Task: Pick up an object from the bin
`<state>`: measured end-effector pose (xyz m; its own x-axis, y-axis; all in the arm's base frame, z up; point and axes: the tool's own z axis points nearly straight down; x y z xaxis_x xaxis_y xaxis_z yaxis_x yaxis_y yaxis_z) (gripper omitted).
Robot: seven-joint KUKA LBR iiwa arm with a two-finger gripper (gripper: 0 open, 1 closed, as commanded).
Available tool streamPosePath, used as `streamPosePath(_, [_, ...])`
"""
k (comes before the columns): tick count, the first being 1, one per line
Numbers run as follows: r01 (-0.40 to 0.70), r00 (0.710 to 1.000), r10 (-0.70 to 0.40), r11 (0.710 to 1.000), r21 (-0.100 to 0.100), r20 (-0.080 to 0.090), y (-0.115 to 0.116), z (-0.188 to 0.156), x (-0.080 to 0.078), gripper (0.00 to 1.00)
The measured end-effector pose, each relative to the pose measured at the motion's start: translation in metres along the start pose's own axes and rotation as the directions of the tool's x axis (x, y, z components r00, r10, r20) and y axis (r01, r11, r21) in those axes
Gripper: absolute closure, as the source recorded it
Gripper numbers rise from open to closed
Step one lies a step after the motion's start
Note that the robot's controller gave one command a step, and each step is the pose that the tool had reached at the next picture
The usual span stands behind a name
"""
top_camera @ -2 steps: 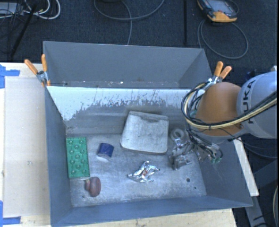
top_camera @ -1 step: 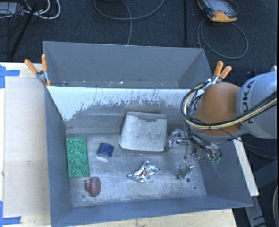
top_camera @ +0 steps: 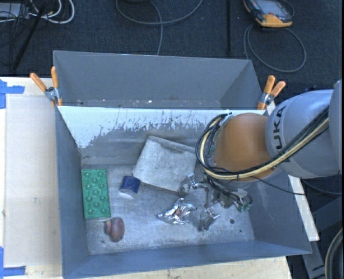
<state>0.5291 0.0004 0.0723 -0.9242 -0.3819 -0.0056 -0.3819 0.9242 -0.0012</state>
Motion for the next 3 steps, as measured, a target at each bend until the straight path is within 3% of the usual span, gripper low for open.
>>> streamPosePath(1, [-0.023, 1.000, 0.023, 1.000, -0.003, -0.002, 0.048, -0.002, -0.022, 0.00])
streamPosePath(2, [-0.023, 1.000, 0.023, 1.000, 0.000, -0.001, 0.046, -0.003, -0.023, 1.00])
streamPosePath(3, [-0.007, 1.000, 0.007, 1.000, 0.001, 0.004, 0.054, -0.176, -0.039, 1.00])
